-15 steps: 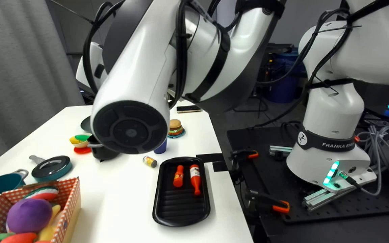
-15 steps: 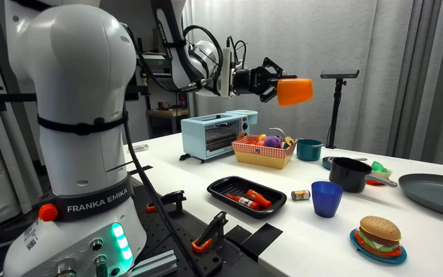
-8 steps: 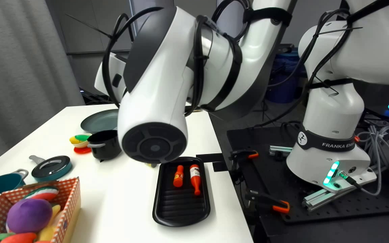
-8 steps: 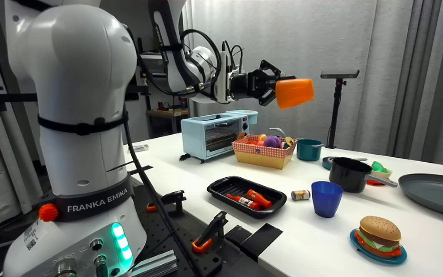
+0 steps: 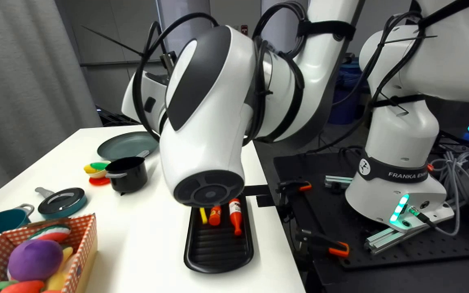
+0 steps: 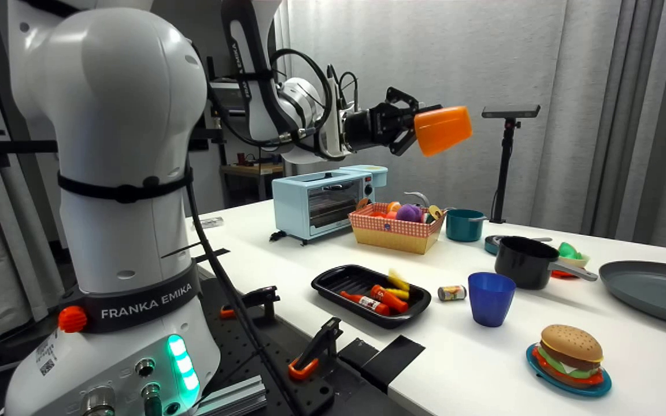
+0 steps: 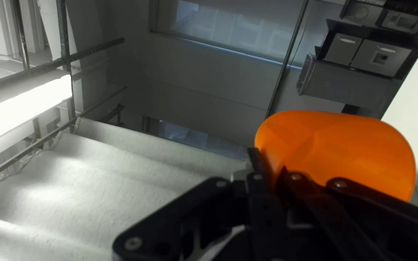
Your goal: Pour the potato chips out of the orange cup and onto the black tray, pour the potato chips from the dark blue cup and onto the black tray
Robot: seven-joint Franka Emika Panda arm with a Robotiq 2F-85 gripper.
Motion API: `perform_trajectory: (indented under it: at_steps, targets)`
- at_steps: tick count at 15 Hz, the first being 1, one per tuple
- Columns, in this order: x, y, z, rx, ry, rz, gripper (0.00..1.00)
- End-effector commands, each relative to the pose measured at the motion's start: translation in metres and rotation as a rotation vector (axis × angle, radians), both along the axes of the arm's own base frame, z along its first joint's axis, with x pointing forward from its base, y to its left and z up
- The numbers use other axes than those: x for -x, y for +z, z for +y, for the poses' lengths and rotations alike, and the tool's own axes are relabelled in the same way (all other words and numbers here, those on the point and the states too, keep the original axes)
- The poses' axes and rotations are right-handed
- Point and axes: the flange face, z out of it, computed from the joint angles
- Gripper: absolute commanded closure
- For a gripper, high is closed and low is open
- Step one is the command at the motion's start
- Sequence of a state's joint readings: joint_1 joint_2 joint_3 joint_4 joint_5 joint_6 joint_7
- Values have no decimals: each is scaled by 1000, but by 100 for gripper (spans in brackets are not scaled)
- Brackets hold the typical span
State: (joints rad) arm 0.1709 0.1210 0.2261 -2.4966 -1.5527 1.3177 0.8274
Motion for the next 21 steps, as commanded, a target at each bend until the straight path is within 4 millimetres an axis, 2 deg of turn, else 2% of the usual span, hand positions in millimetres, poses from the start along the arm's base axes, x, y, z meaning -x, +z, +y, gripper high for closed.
perform_trajectory:
  at_steps: [1, 8, 12, 14, 21]
  targets:
    - [3, -4, 12, 60, 36, -20, 98]
    - [1, -4, 23, -48, -14, -35, 98]
    - [-3, 6, 31, -187, -85, -90, 98]
    - [-6, 10, 41, -258, -108, -120, 98]
    - [-22, 32, 59, -581, -158, -196, 98]
